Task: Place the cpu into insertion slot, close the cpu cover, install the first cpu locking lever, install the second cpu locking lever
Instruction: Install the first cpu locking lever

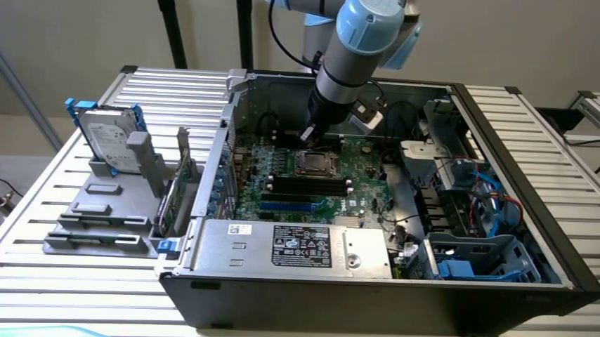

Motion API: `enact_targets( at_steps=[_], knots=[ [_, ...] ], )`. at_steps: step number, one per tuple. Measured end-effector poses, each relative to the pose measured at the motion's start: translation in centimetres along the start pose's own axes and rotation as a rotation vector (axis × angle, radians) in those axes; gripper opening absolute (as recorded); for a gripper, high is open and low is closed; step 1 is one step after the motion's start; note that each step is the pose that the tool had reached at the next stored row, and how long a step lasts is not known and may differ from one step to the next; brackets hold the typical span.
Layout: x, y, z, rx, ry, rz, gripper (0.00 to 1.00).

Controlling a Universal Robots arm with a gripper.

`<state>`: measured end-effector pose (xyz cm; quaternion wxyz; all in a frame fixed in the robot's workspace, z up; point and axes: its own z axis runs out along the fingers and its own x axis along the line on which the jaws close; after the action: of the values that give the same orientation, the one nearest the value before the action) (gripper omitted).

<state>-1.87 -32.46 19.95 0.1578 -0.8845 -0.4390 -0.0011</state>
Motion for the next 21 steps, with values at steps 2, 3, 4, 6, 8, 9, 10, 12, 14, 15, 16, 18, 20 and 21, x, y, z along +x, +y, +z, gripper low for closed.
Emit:
enact_targets(
  at_steps=[2,3,4,6,8,9,10,12,14,15,16,18,20,21],
  knots=[
    [0.0,0.05,-0.01,0.0,-0.0001,0.0,0.11],
    [0.1,0.12,-0.02,0.0,0.0,0.0,0.11],
    [0.2,0.21,-0.03,0.0001,0.0,0.0,0.11],
    [0.3,0.38,-0.07,0.0004,-0.0004,0.0,0.11],
    [0.4,0.51,-0.09,0.0007,-0.0007,0.0,0.11],
    [0.4,0.56,-0.1,0.0008,-0.0008,0.0,0.11],
    [0.5,0.62,-0.11,0.0008,-0.0007,0.0,0.11],
    [0.5,0.74,-0.13,0.0009,-0.0008,0.0,0.11],
    [0.6,0.85,-0.14,0.0009,-0.0008,0.0,0.11],
    [0.6,0.9,-0.14,0.0009,-0.0007,0.0,0.11],
    [0.6,0.95,-0.14,0.0009,-0.0006,0.0,0.11],
    [0.6,1.04,-0.13,0.0009,-0.0007,0.0,0.11],
    [0.7,1.12,-0.12,0.0009,-0.0008,0.0,0.11],
    [0.7,1.16,-0.11,0.0009,-0.0008,0.0,0.11]
  ],
)
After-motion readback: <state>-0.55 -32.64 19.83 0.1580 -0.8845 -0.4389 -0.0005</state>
